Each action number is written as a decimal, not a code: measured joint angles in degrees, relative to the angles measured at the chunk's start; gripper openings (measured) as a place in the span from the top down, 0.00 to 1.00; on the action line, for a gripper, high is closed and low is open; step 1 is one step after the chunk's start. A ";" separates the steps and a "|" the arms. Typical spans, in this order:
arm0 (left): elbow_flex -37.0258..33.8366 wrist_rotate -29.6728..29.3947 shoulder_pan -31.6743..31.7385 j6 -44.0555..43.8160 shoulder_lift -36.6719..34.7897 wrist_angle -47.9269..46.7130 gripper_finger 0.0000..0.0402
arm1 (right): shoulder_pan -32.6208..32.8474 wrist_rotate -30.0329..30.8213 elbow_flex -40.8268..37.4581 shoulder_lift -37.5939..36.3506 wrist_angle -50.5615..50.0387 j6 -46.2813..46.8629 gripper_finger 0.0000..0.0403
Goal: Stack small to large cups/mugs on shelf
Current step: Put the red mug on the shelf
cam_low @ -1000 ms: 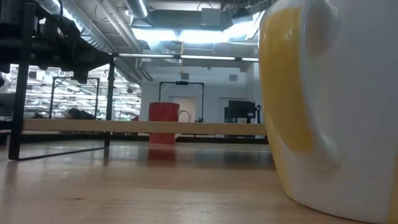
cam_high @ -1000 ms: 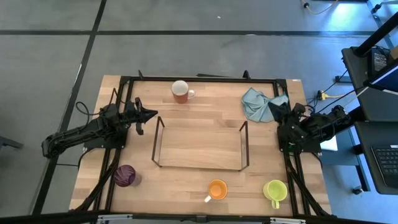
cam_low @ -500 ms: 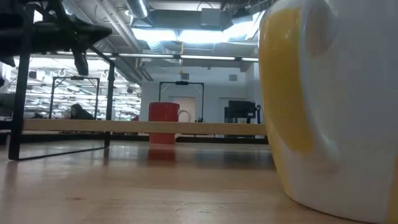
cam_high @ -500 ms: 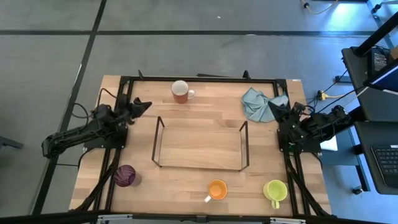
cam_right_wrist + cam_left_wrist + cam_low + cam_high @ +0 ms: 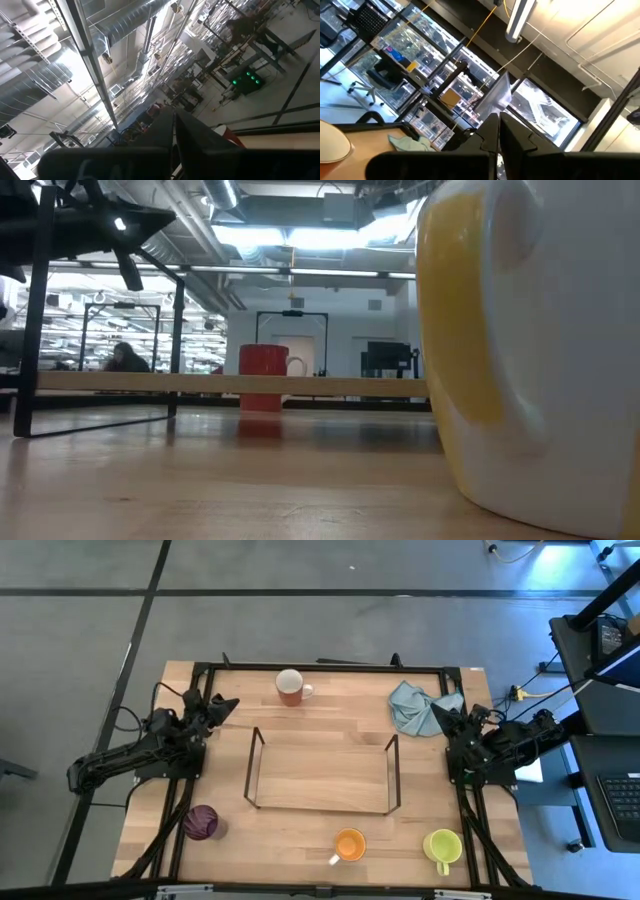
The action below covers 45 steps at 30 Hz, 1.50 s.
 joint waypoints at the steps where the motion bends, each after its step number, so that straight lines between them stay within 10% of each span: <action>1: 0.00 -0.01 0.00 0.49 0.01 -0.13 0.98 | 0.00 0.00 0.00 0.01 0.00 -0.01 0.95; 39: 0.11 -12.42 0.00 0.92 -0.01 4.98 0.98 | 0.00 0.15 0.00 0.01 0.06 -0.17 0.95; 45: 10.14 -5.47 0.00 0.66 1.75 -12.49 1.00 | 0.00 0.02 0.00 0.00 0.15 3.02 0.95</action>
